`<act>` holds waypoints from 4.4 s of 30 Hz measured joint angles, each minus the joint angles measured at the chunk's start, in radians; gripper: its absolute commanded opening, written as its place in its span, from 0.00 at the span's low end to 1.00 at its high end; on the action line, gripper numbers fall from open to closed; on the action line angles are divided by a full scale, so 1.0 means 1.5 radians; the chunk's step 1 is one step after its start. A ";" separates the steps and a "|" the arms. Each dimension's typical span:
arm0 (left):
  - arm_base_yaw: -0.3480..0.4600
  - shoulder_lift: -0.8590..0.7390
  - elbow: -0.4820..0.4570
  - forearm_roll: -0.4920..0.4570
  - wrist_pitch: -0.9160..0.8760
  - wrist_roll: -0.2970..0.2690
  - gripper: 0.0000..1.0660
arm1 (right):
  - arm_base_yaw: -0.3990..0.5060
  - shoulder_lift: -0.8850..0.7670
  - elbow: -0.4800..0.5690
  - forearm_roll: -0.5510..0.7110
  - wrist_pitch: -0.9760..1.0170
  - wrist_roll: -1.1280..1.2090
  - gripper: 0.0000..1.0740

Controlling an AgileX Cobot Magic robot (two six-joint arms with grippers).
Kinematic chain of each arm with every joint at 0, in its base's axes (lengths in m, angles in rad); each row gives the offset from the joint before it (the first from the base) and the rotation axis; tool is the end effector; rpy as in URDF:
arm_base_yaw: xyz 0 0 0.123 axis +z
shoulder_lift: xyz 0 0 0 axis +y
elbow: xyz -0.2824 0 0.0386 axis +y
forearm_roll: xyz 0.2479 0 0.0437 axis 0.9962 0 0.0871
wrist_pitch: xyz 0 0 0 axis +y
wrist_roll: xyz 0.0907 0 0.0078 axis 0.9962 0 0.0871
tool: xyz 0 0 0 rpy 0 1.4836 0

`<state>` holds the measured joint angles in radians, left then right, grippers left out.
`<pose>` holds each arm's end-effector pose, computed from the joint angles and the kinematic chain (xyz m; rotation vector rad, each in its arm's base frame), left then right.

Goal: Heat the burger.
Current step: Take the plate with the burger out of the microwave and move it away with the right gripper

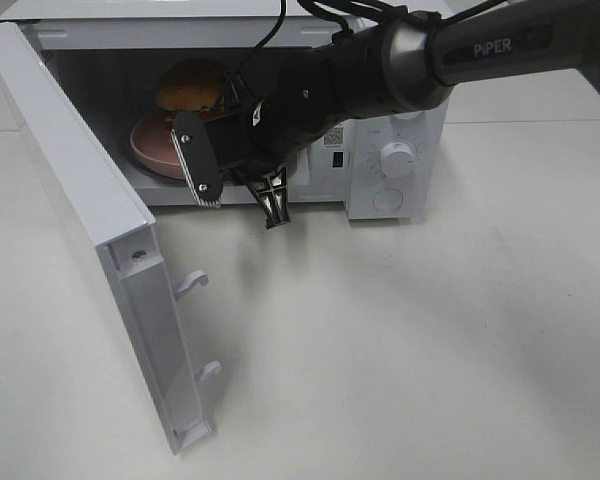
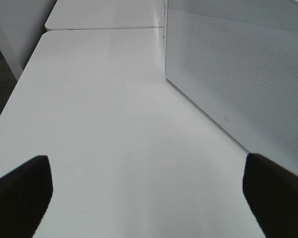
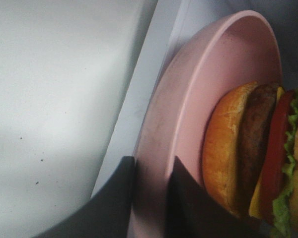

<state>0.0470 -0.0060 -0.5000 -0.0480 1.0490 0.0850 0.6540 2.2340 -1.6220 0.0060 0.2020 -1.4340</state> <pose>-0.0052 -0.0040 0.2782 0.0405 2.0254 0.0262 0.3969 0.3044 0.1545 -2.0110 1.1769 -0.3936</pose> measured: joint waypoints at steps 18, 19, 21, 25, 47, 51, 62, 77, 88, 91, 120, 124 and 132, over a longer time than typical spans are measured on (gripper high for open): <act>0.000 0.000 0.000 0.000 0.000 0.000 0.90 | 0.000 -0.063 0.091 0.083 -0.029 -0.059 0.00; 0.000 0.000 0.000 0.000 0.000 0.000 0.90 | 0.001 -0.073 0.107 0.085 -0.031 -0.060 0.00; 0.000 0.000 0.000 0.000 0.000 0.000 0.90 | 0.004 -0.083 0.125 0.079 -0.035 -0.060 0.00; 0.000 0.000 0.000 0.000 0.000 0.000 0.90 | 0.021 -0.113 0.169 0.067 -0.049 -0.060 0.00; 0.000 0.000 0.000 0.000 0.000 0.000 0.90 | 0.061 -0.221 0.314 0.062 -0.071 -0.059 0.00; 0.000 0.000 0.000 0.000 0.000 0.000 0.90 | 0.061 -0.260 0.362 0.062 -0.073 -0.055 0.00; 0.000 0.000 0.000 0.000 0.000 0.000 0.90 | 0.061 -0.358 0.483 0.062 -0.087 -0.042 0.00; 0.000 0.000 0.000 0.000 0.000 0.000 0.90 | 0.061 -0.507 0.622 0.062 -0.099 -0.035 0.00; 0.000 0.000 0.000 0.000 0.000 0.000 0.90 | 0.061 -0.628 0.694 0.057 -0.057 -0.019 0.00; 0.000 0.000 0.000 0.000 0.000 0.000 0.90 | 0.061 -0.654 0.706 0.049 -0.043 -0.007 0.00; 0.000 0.000 0.000 0.000 0.000 0.000 0.90 | 0.061 -1.057 0.790 -0.231 0.357 0.383 0.00; 0.000 0.000 0.000 0.000 0.000 0.000 0.90 | 0.061 -1.063 0.802 -0.280 0.403 0.477 0.00; 0.000 0.000 0.000 0.000 0.000 0.000 0.90 | 0.061 -1.065 0.831 -0.407 0.440 0.718 0.00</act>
<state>0.0470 -0.0060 -0.5000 -0.0480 1.0490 0.0850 0.7450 0.6360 -0.3760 -0.6050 0.8620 -0.3570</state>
